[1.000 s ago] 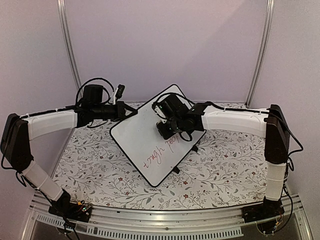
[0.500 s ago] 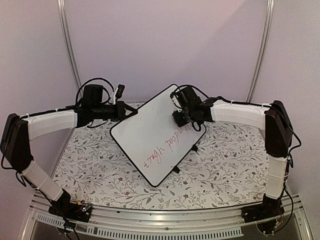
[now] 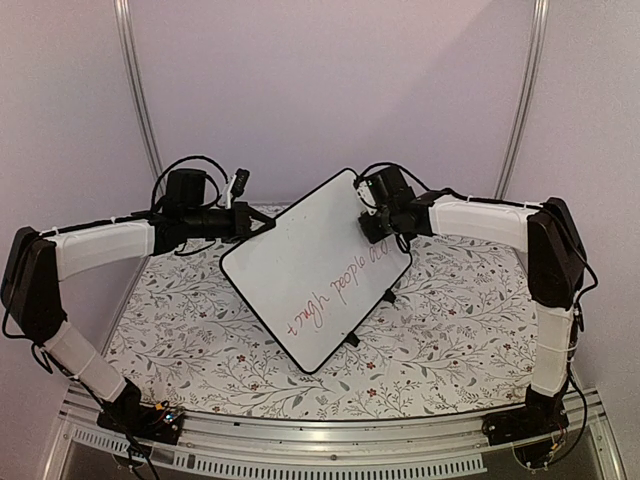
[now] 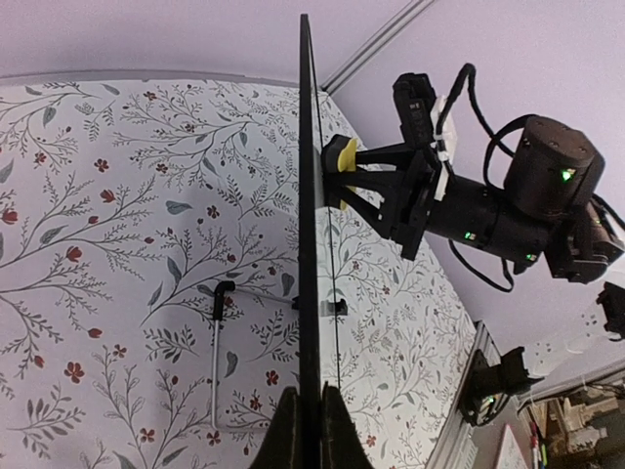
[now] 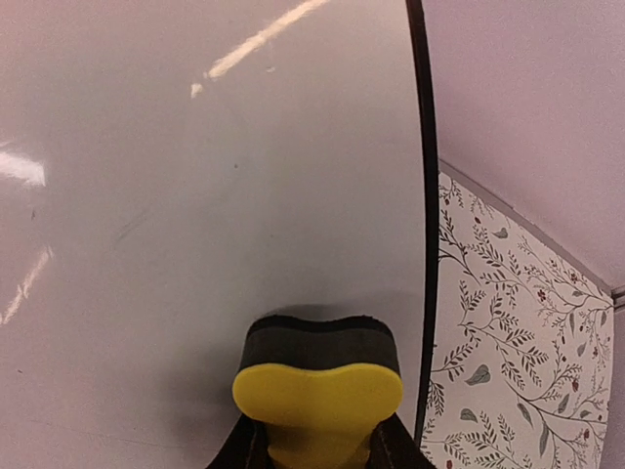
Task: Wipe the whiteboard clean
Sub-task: Erase the whiteboard at the center of the board.
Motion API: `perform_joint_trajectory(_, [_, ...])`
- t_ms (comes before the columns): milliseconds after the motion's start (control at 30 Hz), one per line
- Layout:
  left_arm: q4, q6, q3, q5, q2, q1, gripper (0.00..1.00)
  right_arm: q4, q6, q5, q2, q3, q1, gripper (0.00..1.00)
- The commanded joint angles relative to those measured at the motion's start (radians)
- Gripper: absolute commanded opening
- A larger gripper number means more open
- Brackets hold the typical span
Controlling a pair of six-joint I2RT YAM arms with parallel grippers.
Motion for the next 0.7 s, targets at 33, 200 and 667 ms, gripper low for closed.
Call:
perform_joint_trajectory(33, [0.061, 0.044, 0.011, 0.068, -0.01, -0.007, 0.0, 0.059, -0.002, -0.13, -0.029, -0.042, 0.033, 0.0])
perform_joint_trajectory(200, [0.064, 0.042, 0.011, 0.071, -0.008, -0.006, 0.0, 0.073, -0.008, -0.134, -0.067, -0.074, 0.11, 0.0])
perform_joint_trajectory(667, [0.064, 0.041, 0.009, 0.068, -0.014, -0.006, 0.0, 0.062, 0.028, -0.079, -0.05, -0.044, 0.315, 0.0])
